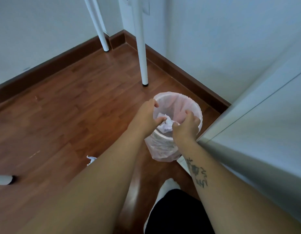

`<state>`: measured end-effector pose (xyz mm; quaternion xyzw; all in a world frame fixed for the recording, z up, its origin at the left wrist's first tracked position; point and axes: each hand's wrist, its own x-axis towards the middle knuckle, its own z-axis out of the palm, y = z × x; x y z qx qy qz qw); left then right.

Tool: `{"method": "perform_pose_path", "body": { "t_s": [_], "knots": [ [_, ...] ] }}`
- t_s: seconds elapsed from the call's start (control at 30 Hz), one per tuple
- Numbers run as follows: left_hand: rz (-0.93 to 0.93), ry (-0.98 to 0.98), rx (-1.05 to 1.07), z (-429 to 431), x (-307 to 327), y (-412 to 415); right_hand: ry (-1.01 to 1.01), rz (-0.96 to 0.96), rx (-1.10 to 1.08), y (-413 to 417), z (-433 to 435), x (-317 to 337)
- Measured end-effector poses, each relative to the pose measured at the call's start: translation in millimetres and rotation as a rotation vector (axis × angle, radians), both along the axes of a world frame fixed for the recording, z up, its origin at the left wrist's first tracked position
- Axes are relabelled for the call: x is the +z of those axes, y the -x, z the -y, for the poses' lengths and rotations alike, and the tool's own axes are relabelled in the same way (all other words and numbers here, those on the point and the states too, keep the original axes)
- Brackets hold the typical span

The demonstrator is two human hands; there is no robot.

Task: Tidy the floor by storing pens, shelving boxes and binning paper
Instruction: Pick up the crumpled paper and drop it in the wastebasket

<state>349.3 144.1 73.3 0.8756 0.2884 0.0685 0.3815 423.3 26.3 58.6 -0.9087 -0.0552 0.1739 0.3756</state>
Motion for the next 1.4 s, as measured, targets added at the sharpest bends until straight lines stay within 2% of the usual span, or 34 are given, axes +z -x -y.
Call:
{"method": "perform_pose_path", "body": {
  "t_s": [0.07, 0.17, 0.33, 0.43, 0.53, 0.63, 0.73, 0.83, 0.97, 1.1, 1.2, 1.3, 1.4],
  "knots": [
    [-0.032, -0.053, 0.010, -8, 1, 9, 0.049, 0.099, 0.016, 2, -6, 6],
    [-0.093, -0.135, 0.076, -27, -3, 34, 0.063, 0.199, 0.156, 18, -24, 9],
    [-0.227, -0.206, 0.203, -64, -24, 99, 0.092, 0.334, 0.617, 56, -64, -12],
    [-0.436, -0.199, 0.245, -77, -48, 150, 0.140, 0.427, 0.838, 76, -81, -31],
    [-0.604, -0.151, 0.236, -86, -83, 195, 0.155, 0.329, 0.939, 90, -97, -57],
    [-0.719, -0.127, 0.226, -86, -122, 226, 0.391, 0.182, 1.095, 102, -111, -95],
    [-0.824, -0.126, 0.173, -73, -156, 243, 0.541, 0.148, 1.192, 111, -124, -131],
    [-0.851, -0.174, 0.099, -61, -185, 251, 0.621, 0.166, 1.266, 121, -135, -164],
    [-0.816, -0.300, 0.188, -51, -220, 255, 0.698, 0.188, 1.394, 140, -142, -199],
    [-0.860, -0.292, 0.102, -61, -254, 267, 0.742, 0.143, 1.415, 145, -130, -231],
    [-0.809, -0.271, 0.105, -66, -256, 268, 0.622, 0.180, 1.358, 137, -112, -240],
    [-0.724, -0.123, 0.146, -70, -256, 267, 0.506, 0.114, 1.248, 126, -103, -233],
    [-0.607, -0.004, 0.160, -79, -257, 272, 0.434, 0.138, 1.162, 117, -103, -224]
  ]
}}
